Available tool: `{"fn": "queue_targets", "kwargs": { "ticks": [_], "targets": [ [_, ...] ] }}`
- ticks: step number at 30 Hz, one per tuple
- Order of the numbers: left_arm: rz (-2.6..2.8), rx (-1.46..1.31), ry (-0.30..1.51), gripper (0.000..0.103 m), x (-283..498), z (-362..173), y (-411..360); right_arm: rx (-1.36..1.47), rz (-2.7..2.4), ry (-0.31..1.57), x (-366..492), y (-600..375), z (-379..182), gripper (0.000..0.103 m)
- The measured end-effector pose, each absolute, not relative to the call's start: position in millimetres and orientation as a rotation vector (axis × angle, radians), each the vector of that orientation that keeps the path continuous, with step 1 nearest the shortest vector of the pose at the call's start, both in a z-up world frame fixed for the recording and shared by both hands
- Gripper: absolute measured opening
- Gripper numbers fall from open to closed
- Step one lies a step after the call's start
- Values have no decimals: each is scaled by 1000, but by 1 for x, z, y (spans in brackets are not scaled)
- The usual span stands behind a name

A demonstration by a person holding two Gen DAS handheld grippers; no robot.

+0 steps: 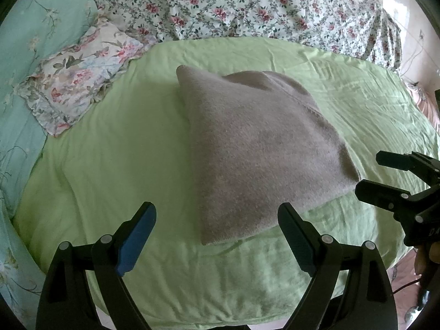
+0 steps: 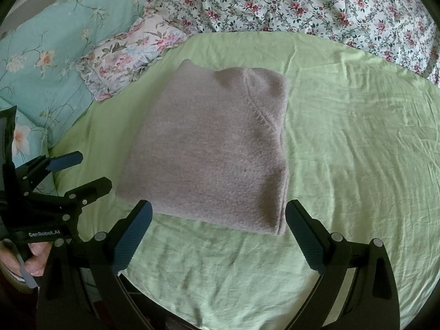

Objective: Fold small clothes

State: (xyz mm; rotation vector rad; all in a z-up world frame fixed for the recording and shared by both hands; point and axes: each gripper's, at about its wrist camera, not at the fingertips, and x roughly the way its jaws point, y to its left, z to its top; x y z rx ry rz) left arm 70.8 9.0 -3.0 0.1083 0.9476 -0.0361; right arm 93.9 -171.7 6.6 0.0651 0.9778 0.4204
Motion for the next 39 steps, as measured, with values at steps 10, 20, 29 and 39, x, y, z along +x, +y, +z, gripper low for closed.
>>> {"fn": "queue_targets", "kwargs": {
  "ticks": [10, 20, 29, 39],
  "targets": [
    [-31, 107, 950, 91, 70, -1, 4, 65, 425, 976, 96, -174, 7, 97],
    [-29, 108, 951, 91, 71, -2, 3, 66, 422, 977, 96, -173, 7, 97],
    [-28, 110, 951, 91, 72, -2, 2, 72, 419, 974, 99, -172, 8, 97],
    [-28, 116, 949, 91, 79, -2, 2, 82, 414, 962, 104, -169, 10, 97]
  ]
}}
